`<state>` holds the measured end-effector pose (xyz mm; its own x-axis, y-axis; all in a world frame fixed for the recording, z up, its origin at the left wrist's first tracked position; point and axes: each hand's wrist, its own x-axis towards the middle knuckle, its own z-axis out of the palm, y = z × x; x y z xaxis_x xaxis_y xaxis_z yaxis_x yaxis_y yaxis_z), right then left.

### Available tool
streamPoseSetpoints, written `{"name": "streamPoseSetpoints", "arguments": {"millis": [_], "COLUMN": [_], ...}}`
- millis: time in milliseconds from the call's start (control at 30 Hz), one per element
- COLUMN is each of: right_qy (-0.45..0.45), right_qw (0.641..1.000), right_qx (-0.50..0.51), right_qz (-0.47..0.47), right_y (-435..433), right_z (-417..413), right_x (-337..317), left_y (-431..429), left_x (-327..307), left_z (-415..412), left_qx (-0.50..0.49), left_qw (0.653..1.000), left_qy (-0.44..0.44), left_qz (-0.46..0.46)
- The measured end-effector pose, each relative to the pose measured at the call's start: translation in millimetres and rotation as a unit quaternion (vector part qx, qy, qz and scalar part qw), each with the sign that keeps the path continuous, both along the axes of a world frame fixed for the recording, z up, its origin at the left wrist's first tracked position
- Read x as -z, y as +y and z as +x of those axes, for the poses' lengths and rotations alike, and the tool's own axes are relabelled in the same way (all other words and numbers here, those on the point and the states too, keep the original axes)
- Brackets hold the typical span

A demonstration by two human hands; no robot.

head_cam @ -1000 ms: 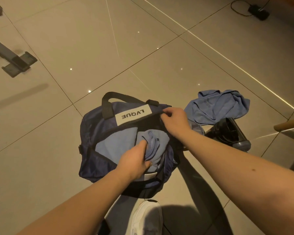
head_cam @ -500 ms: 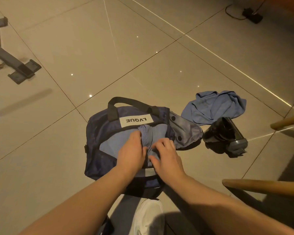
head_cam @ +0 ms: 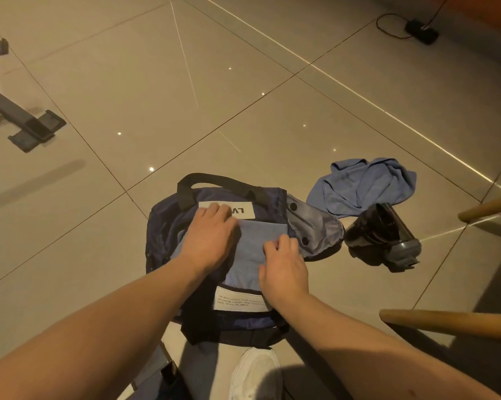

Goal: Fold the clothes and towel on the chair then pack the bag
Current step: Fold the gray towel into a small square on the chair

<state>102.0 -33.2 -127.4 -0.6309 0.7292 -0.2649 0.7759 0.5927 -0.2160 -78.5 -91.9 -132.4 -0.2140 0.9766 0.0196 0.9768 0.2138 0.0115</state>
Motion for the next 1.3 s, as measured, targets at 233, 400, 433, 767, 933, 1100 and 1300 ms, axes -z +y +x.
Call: {"name": "streamPoseSetpoints", "arguments": {"millis": [233,400,433,767,933,1100,1300], "right_qy": [-0.066,-0.082,-0.084,-0.09,-0.131,-0.118,0.008], "right_qw": [0.989,0.985,0.984,0.983,0.981,0.984,0.992], "right_qx": [-0.07,-0.099,-0.105,-0.086,0.002,-0.019,-0.014], "right_qz": [-0.112,-0.117,-0.118,-0.136,-0.145,-0.13,-0.127], "right_y": [-9.4,-13.1,-13.7,-3.0,9.4,-25.3,-10.7], "right_z": [-29.5,-36.6,-36.7,-39.4,-56.8,-45.5,8.2], "right_x": [0.5,2.1,2.7,20.3,31.7,16.7,-46.1], "left_y": [48.0,53.0,53.8,43.8,23.2,2.0,10.5], "left_x": [-11.7,-13.7,-15.8,-42.0,-47.5,-14.7,-19.7], "left_z": [-36.2,-47.4,-48.0,-51.5,-42.7,-30.7,-12.8], "left_qx": [0.039,0.103,0.107,0.063,0.062,0.034,0.008], "left_qw": [0.987,0.963,0.958,0.997,0.993,0.998,0.996], "left_qy": [0.077,0.08,0.078,-0.045,-0.085,-0.049,-0.056], "left_qz": [-0.133,-0.237,-0.254,-0.006,0.051,-0.035,-0.064]}}
